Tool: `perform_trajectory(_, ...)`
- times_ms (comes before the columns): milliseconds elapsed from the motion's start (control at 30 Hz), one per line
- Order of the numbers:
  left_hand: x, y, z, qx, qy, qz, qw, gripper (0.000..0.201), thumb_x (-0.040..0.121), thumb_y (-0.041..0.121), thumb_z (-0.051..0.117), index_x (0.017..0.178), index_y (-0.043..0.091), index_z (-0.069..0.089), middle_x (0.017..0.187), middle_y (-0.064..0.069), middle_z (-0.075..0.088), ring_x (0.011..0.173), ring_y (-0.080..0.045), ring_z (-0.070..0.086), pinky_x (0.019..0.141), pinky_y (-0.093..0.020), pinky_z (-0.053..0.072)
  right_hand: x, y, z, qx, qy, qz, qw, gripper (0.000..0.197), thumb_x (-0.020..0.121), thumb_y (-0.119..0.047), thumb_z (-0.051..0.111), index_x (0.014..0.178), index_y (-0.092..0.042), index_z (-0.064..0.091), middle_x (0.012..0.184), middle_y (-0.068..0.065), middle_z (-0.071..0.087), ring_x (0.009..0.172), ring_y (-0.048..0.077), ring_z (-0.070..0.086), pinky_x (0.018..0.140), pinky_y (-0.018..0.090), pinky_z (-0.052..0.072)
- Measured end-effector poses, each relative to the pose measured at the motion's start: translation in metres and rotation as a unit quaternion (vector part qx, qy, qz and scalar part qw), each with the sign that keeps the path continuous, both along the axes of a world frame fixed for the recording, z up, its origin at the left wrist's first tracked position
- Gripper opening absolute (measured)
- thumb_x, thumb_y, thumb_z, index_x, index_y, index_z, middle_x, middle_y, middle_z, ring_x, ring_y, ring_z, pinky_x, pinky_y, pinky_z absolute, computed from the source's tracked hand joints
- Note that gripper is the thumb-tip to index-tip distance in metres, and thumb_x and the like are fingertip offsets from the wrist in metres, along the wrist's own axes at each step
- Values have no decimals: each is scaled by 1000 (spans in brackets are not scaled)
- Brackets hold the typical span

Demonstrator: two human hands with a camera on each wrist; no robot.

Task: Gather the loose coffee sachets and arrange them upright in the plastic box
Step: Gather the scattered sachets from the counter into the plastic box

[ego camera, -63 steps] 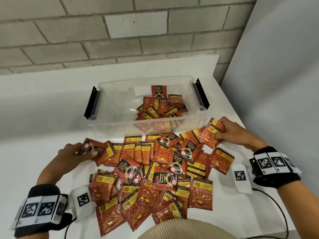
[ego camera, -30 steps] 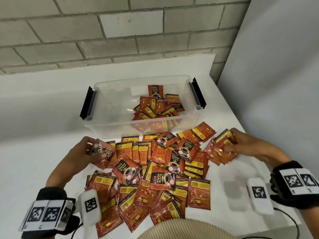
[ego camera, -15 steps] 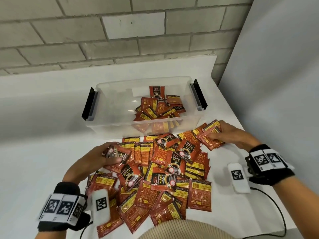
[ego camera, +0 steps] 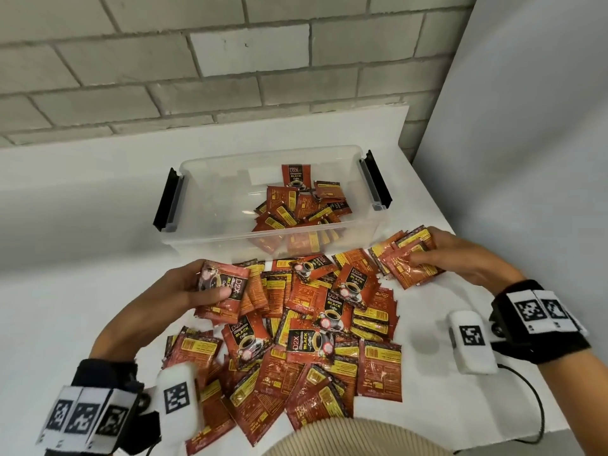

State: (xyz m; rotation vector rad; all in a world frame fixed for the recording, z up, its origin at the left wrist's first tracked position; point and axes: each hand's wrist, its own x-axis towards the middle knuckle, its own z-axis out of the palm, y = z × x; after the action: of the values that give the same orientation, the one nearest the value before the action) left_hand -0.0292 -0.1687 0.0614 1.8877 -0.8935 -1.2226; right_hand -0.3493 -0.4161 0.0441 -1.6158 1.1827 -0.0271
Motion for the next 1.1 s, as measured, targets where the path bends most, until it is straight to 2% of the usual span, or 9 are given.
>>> perform_trajectory(133,-7,-5,2,17,4,-36,999,31,81,12,70,111,19,67,101,1,74,93,-14,71,74,-18,50,-10,13,15,33,-45,31,998,30,87,-11,65,112,-19,50,104,7,69,91,18,69,74,26,57)
perform_trajectory(300,-6,-18,-26,46,-77,-45,995,48,68,42,81,110,30,63,109,2,70,94,-19,70,86,-42,55,7,37,-1,63,11,110,992,56,75,-24,75,122,-19,45,108,3,67,96,16,68,76,24,53)
perform_trajectory(433,-6,-24,-41,53,-133,-48,988,42,76,37,77,114,32,59,120,1,62,103,-20,64,89,-40,53,26,50,-18,40,27,104,993,52,80,-17,72,122,-19,41,108,1,65,98,14,66,85,33,56)
perform_trajectory(533,-4,-24,-52,72,-223,-74,969,50,77,49,73,122,35,57,138,-1,43,131,-27,36,101,-40,34,33,53,-23,19,44,99,994,51,77,-21,74,119,-20,44,107,1,66,96,15,67,88,39,55)
perform_trajectory(600,-3,-23,-55,96,-274,-86,953,62,71,66,69,125,40,55,145,0,36,136,-30,20,105,-46,23,36,52,-23,12,53,99,994,50,77,-20,75,118,-18,46,106,2,67,94,16,68,88,40,55)
perform_trajectory(767,3,-20,-59,78,-225,-72,969,66,56,83,64,112,50,57,120,11,57,120,-29,49,99,-51,43,38,52,-20,23,45,91,995,48,78,-18,74,117,-18,44,107,3,66,97,15,66,88,36,55)
perform_trajectory(833,0,-22,-57,51,-174,-64,981,57,64,66,75,113,41,59,112,12,66,105,-20,63,88,-39,54,38,53,-17,38,34,84,995,48,80,-15,73,117,-18,43,107,4,66,97,15,66,86,34,55)
perform_trajectory(933,-11,-24,-49,20,-85,-45,995,37,77,20,78,111,21,62,96,8,73,86,-6,70,68,-18,53,42,54,-13,49,16,77,996,49,80,-12,73,118,-20,43,107,3,67,97,15,66,88,35,55)
perform_trajectory(1100,-22,-25,-27,-13,-6,-38,999,30,78,10,75,105,11,62,87,4,73,83,-16,72,72,-33,58,47,58,11,95,-48,117,987,34,83,-6,69,109,-26,58,100,-1,73,94,14,70,87,28,54)
